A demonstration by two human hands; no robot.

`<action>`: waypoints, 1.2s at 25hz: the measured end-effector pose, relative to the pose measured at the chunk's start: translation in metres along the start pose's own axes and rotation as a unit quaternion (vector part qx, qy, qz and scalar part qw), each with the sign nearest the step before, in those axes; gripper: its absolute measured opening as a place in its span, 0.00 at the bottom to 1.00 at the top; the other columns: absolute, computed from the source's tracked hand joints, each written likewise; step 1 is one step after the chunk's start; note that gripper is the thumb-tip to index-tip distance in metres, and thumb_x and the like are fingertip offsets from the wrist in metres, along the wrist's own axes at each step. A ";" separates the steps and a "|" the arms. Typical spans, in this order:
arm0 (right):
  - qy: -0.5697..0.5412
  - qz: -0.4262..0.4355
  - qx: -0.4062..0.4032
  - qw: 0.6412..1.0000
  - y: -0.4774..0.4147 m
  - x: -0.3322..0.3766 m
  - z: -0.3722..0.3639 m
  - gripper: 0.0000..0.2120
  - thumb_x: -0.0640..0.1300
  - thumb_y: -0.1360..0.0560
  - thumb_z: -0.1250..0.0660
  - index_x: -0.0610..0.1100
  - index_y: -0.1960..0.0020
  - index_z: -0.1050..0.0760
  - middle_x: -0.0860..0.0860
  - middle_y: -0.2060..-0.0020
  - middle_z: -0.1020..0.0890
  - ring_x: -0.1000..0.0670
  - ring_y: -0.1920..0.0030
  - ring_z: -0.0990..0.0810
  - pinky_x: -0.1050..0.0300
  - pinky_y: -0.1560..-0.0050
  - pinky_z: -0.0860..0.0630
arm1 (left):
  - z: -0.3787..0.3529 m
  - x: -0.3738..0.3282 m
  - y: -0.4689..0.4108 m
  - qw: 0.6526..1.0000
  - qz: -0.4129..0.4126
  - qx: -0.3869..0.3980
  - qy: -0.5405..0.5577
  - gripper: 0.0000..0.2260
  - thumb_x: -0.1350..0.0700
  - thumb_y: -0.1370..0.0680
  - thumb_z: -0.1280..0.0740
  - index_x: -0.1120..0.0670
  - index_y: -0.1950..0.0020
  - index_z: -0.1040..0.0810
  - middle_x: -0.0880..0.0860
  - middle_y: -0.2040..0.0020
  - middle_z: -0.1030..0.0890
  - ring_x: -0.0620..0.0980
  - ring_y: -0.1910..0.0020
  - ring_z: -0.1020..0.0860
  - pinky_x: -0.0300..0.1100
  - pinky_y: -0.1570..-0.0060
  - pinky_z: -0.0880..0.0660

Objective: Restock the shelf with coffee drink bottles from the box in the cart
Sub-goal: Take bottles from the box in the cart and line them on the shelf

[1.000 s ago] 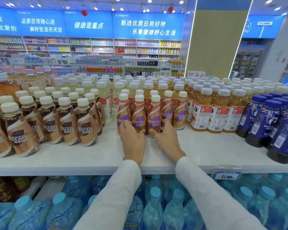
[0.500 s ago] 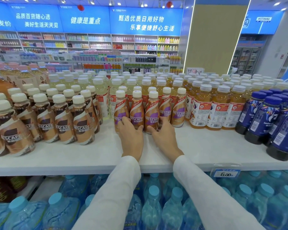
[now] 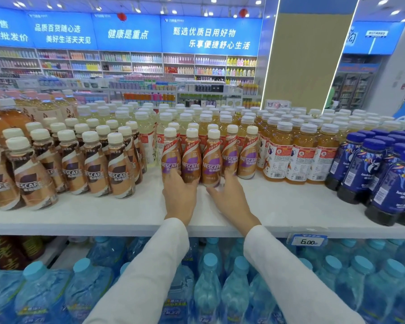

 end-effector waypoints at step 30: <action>-0.093 0.036 0.480 0.871 0.463 0.075 -0.319 0.12 0.54 0.30 0.23 0.72 0.56 0.20 0.68 0.54 0.17 0.64 0.49 0.19 0.67 0.44 0.25 | 0.439 0.334 0.476 0.870 0.347 -0.349 0.024 0.07 0.56 0.22 0.28 0.45 0.46 0.18 0.36 0.51 0.15 0.36 0.50 0.18 0.41 0.46 0.20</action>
Point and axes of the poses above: each hand's wrist, its own y-axis away from the middle knuckle, its own z-axis out of the back of the hand, x = y × z, the point moved 8 cm from there along -y, towards the middle knuckle
